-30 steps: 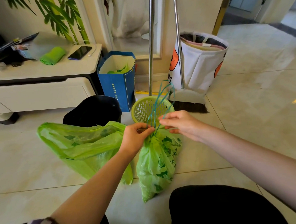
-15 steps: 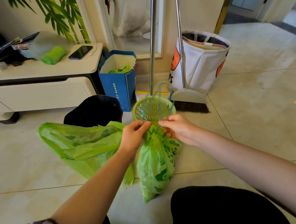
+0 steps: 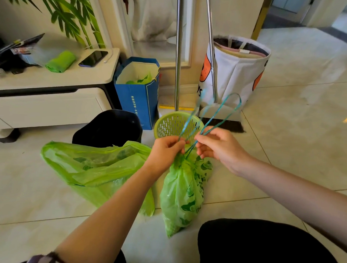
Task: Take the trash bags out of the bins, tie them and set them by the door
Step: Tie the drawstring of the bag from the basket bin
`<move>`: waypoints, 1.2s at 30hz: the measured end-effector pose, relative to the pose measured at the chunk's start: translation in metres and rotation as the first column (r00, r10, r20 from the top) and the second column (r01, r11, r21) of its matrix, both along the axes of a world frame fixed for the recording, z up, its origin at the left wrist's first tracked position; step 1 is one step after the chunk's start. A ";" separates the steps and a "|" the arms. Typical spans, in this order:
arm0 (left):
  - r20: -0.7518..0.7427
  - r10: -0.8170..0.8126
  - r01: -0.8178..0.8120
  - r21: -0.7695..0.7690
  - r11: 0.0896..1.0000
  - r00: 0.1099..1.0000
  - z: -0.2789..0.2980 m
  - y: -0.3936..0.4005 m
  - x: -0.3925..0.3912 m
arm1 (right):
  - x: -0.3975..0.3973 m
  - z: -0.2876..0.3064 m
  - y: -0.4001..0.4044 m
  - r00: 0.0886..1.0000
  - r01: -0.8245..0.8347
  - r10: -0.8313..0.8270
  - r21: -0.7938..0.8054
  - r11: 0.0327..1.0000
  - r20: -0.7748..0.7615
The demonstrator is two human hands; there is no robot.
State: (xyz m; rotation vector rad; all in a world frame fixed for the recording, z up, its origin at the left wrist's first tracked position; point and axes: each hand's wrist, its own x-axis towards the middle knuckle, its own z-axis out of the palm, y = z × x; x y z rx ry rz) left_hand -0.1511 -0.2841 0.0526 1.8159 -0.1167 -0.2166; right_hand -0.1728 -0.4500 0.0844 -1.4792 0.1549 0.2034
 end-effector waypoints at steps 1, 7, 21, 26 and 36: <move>0.032 -0.059 0.056 0.098 0.994 0.998 0.002 -0.001 0.001 | -0.001 0.004 -0.001 0.997 -0.024 0.029 -0.084 0.996 0.066; -0.021 -0.354 0.331 0.410 0.850 0.935 0.017 -0.006 0.007 | 0.003 0.020 -0.006 0.929 -0.053 0.255 -0.587 0.808 0.266; -0.060 -0.380 0.384 0.196 0.902 0.923 0.035 0.003 0.007 | 0.030 0.028 -0.002 0.917 -0.310 0.396 -0.688 0.657 -0.035; -0.260 -0.169 0.178 0.012 0.984 0.951 0.024 0.011 0.013 | 0.024 0.023 -0.013 0.930 -0.281 0.365 -0.696 0.661 -0.028; -0.115 -0.195 0.196 0.002 0.981 0.974 0.031 0.022 0.016 | 0.022 0.005 -0.017 0.931 -0.265 0.361 -0.582 0.769 0.053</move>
